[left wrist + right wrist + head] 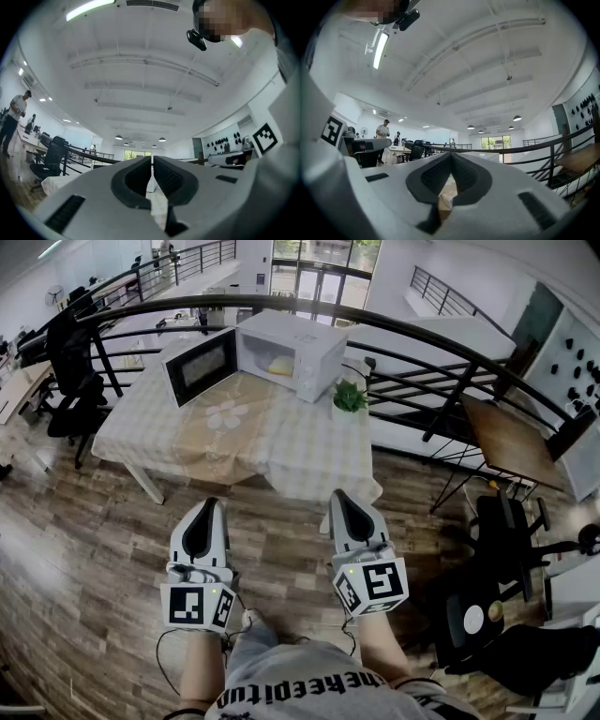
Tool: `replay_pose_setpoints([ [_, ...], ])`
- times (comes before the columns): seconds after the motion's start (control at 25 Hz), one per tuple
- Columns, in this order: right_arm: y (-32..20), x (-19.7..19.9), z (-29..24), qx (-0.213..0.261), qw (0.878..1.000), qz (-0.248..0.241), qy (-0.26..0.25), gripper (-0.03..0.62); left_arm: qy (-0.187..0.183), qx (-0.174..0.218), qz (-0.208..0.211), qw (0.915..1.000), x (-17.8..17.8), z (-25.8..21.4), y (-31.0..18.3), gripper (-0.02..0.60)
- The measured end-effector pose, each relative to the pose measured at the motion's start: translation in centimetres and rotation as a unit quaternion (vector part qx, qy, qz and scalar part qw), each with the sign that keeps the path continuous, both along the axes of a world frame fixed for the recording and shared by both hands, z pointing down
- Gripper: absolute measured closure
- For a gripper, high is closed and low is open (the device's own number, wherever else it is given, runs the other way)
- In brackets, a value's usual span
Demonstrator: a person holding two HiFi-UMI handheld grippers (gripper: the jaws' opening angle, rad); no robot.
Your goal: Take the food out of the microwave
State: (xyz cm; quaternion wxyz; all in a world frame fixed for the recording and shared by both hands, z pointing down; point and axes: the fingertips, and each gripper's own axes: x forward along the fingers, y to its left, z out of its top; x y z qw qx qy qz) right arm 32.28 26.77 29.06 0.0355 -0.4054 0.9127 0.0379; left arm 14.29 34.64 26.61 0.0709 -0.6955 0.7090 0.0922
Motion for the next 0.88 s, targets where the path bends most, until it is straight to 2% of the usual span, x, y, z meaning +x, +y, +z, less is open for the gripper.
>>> replay_pose_setpoints([
  [0.4, 1.4, 1.1, -0.1, 0.001, 1.000, 0.001, -0.007, 0.589, -0.001, 0.001, -0.003, 1.0000, 0.9, 0.0, 1.6, 0.566],
  [0.6, 1.3, 0.2, 0.0, 0.000, 1.000, 0.005, -0.006, 0.589, -0.002, 0.001, -0.004, 1.0000, -0.2, -0.2, 1.6, 0.566],
  [0.88, 0.2, -2.0, -0.2, -0.001, 0.999, 0.009, -0.034, 0.589, -0.005, 0.007, 0.003, 1.0000, -2.6, -0.2, 0.7, 0.566],
])
